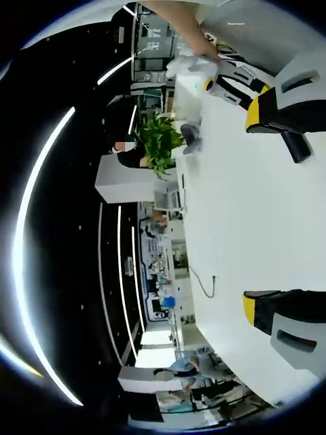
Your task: Press the specified remote control buttons in sequence, fully releasing each button before pressing the next.
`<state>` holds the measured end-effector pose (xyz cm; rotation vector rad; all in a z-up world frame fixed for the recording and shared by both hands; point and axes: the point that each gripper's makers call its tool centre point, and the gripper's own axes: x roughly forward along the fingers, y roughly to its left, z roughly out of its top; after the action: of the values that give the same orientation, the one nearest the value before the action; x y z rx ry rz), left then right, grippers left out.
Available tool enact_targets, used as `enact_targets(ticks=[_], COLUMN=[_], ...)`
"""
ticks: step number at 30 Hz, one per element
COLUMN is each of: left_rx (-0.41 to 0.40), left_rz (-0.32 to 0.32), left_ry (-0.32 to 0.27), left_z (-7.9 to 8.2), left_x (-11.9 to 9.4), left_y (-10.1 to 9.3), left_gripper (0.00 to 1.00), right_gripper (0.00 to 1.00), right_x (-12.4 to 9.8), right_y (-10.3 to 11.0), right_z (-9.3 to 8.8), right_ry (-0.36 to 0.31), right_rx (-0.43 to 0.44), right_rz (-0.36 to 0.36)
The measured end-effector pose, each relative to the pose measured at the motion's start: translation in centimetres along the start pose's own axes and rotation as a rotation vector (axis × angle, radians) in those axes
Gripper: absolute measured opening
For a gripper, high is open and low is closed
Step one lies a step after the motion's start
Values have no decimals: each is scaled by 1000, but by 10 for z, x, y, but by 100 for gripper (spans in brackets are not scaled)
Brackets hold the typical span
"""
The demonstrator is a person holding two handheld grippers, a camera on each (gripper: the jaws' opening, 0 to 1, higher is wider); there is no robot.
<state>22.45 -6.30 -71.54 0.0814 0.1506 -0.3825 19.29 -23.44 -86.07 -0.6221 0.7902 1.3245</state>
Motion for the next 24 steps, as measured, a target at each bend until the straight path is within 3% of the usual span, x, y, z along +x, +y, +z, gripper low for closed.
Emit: enact_targets(ticks=[15, 24], left_rx=[-4, -3], left_rz=[-18, -25], left_ry=[35, 63], left_z=[-7, -12], left_x=[2, 3], left_y=[-4, -5], left_gripper=[99, 98], right_gripper=[21, 21], right_x=[1, 1], right_y=[-27, -32], right_z=[3, 4], right_ry=[4, -8], right_rx=[-13, 0], right_rz=[-20, -19])
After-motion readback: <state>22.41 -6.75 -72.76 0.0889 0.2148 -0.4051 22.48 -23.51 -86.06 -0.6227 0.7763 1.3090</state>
